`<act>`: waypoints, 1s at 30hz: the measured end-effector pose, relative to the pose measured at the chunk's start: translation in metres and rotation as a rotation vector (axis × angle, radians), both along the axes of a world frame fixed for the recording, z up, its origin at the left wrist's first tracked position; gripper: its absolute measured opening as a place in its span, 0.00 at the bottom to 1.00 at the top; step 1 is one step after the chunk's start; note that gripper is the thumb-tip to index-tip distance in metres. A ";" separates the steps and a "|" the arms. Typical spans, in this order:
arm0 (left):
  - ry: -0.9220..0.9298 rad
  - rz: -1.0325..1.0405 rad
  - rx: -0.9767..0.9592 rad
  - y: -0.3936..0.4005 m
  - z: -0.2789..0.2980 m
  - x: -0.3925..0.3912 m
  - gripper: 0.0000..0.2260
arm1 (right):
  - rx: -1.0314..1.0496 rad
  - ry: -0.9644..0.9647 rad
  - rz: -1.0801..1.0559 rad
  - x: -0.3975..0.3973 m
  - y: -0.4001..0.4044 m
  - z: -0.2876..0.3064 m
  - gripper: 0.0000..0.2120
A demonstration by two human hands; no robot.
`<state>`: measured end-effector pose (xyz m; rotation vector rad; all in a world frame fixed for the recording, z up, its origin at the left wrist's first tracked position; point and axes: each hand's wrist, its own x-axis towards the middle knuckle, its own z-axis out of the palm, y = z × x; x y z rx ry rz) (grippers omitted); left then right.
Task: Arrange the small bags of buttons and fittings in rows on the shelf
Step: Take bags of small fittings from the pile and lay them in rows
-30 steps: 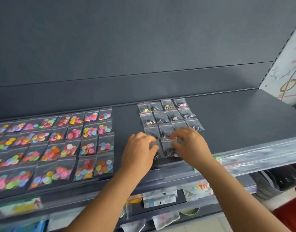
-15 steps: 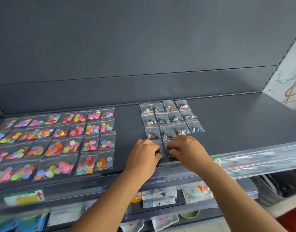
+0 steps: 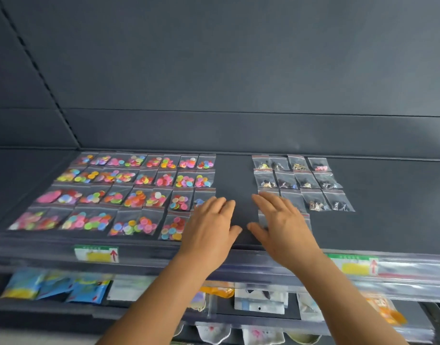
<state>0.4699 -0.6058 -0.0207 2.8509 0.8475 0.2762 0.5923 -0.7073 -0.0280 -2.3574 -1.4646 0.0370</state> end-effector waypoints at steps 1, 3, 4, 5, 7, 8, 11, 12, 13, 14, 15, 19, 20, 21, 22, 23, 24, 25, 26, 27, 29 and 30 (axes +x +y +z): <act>-0.003 0.028 0.008 0.005 0.001 -0.009 0.26 | -0.005 -0.015 0.015 -0.008 0.008 0.001 0.28; -0.018 0.078 0.012 0.016 0.002 -0.030 0.26 | -0.005 -0.026 0.050 -0.026 0.025 0.001 0.29; -0.026 0.098 0.011 0.022 0.003 -0.041 0.26 | -0.002 -0.028 0.068 -0.035 0.035 0.001 0.29; -0.032 0.117 0.006 0.029 0.004 -0.053 0.26 | -0.002 -0.032 0.088 -0.045 0.044 0.001 0.29; -0.042 0.165 -0.010 0.044 0.004 -0.078 0.27 | -0.006 -0.038 0.134 -0.066 0.065 0.002 0.29; -0.046 0.190 -0.015 0.052 0.005 -0.092 0.27 | -0.008 -0.036 0.154 -0.078 0.077 0.002 0.28; -0.051 0.257 -0.011 0.080 0.004 -0.138 0.27 | -0.019 -0.021 0.212 -0.120 0.112 0.004 0.30; -0.041 0.274 -0.007 0.090 0.004 -0.155 0.27 | -0.026 -0.019 0.229 -0.135 0.124 0.004 0.30; -0.032 0.290 -0.002 0.099 0.004 -0.172 0.27 | -0.034 -0.016 0.245 -0.151 0.136 0.005 0.30; -0.026 0.305 0.001 0.109 0.004 -0.190 0.27 | -0.036 -0.008 0.262 -0.167 0.148 0.005 0.30; -0.023 0.320 0.002 0.118 0.003 -0.208 0.27 | -0.034 -0.002 0.279 -0.184 0.160 0.006 0.30; -0.040 0.374 -0.005 0.156 0.001 -0.278 0.27 | -0.020 0.006 0.339 -0.251 0.205 0.008 0.29; -0.043 0.386 -0.002 0.166 0.000 -0.295 0.27 | -0.022 0.006 0.353 -0.267 0.216 0.008 0.30; -0.045 0.398 0.002 0.174 -0.001 -0.311 0.26 | -0.022 0.005 0.368 -0.283 0.226 0.009 0.30; -0.045 0.413 0.004 0.182 -0.001 -0.327 0.26 | -0.020 0.007 0.383 -0.298 0.236 0.009 0.30; -0.046 0.431 0.004 0.190 -0.001 -0.341 0.26 | -0.015 0.011 0.397 -0.312 0.246 0.010 0.29; -0.048 0.450 0.005 0.197 0.000 -0.355 0.26 | -0.010 0.016 0.411 -0.325 0.255 0.010 0.29; -0.055 0.468 0.007 0.205 0.000 -0.367 0.26 | -0.009 0.021 0.424 -0.338 0.265 0.011 0.29; -0.063 0.486 0.008 0.212 0.000 -0.379 0.26 | -0.009 0.023 0.438 -0.349 0.274 0.012 0.29; -0.071 0.502 0.009 0.219 0.001 -0.389 0.26 | -0.011 0.023 0.451 -0.359 0.284 0.012 0.29; -0.085 0.527 0.014 0.233 0.001 -0.407 0.26 | -0.018 0.028 0.478 -0.376 0.303 0.012 0.29; -0.091 0.536 0.012 0.241 0.001 -0.415 0.26 | -0.021 0.024 0.491 -0.383 0.313 0.012 0.29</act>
